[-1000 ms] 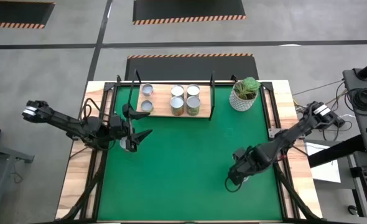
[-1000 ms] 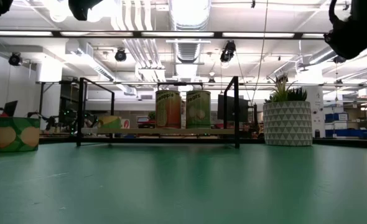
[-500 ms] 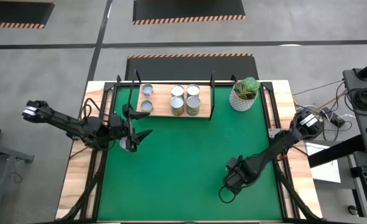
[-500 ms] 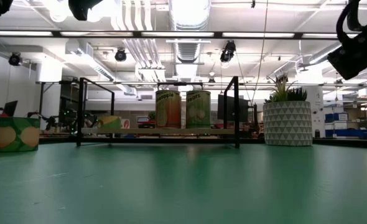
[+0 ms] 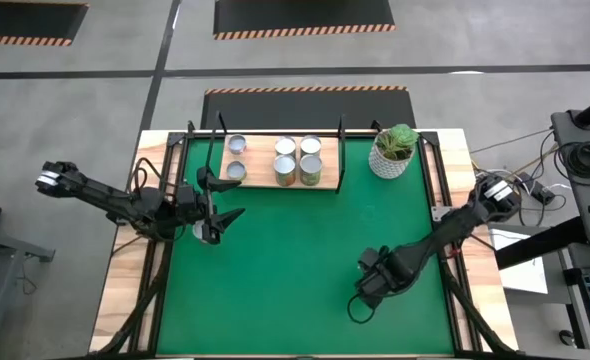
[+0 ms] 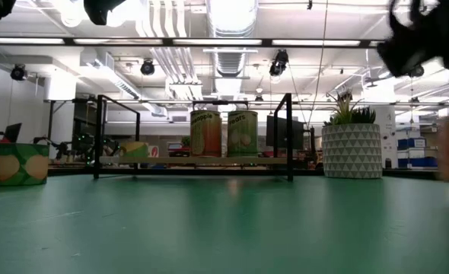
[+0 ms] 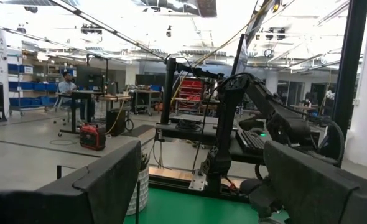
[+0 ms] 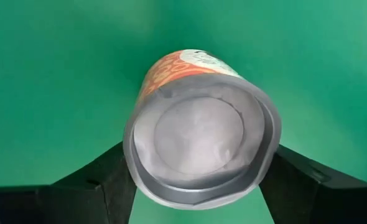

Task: Pick and place cans onto a shelf
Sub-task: Put the canned tomato sauce on the shelf

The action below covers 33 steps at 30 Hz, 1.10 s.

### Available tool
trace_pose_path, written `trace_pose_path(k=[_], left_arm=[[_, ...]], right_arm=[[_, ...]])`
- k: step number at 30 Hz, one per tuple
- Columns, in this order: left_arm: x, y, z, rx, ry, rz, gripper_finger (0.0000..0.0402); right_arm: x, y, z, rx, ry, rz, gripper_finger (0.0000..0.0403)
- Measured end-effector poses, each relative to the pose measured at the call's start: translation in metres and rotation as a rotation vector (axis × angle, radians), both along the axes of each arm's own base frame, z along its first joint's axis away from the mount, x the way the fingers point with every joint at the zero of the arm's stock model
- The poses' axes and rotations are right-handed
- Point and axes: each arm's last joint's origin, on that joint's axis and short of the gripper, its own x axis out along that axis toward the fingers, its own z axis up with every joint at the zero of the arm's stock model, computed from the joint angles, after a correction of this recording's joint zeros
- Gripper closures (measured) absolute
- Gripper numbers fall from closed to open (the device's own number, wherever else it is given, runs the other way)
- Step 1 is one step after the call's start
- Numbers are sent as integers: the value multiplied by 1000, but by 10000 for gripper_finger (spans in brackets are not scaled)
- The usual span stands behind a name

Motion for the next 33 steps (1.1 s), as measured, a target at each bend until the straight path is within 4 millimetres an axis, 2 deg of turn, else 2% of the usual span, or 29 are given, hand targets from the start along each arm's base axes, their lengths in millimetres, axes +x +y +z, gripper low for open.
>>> trace_pose_path(k=[4, 10, 14, 18, 27, 33], left_arm=[[0, 0, 0, 0, -1, 0, 82], [0, 0, 0, -1, -4, 0, 82], [0, 0, 0, 0, 0, 0, 82], [0, 0, 0, 0, 3, 0, 82], [0, 0, -1, -6, 11, -3, 82], [1, 0, -2, -18, 14, -6, 82]], right_arm=[[25, -10, 13, -24, -128, 36, 140], [92, -41, 18, -46, -332, 171, 121], [139, -65, 8, -85, -334, 298, 125], [175, -82, 3, -131, -298, 411, 125], [225, -86, 5, -218, -302, 579, 91], [237, -85, 20, -238, -343, 643, 63]])
